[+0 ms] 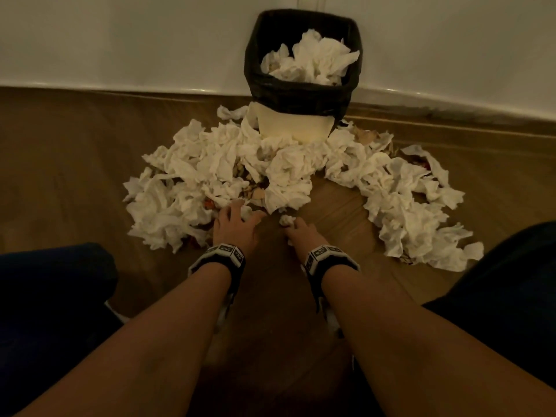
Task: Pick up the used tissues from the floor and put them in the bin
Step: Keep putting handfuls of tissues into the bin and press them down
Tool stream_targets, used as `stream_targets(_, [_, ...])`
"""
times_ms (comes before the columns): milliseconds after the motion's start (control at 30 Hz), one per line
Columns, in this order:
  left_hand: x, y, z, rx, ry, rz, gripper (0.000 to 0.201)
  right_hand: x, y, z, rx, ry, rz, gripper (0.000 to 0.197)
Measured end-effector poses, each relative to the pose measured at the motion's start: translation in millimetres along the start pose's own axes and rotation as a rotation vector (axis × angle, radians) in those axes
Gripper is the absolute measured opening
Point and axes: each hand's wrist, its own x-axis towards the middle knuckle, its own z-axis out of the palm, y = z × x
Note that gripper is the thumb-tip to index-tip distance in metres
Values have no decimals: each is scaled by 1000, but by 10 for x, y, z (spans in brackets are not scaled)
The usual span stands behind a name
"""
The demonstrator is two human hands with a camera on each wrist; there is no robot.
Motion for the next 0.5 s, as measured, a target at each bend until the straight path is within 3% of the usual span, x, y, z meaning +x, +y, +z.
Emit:
stream_targets(167, [-10,-14,46,11,-111,11,45,44,-35,-129,211,-66,196,46])
stream_targets(300, [43,-8,-10,-30,-201,15,40,23,36,-131,177,55,177,37])
stream_targets(500, [95,-49,-60,-160,-245,-10,29,22,26,-28,552,318,313,27])
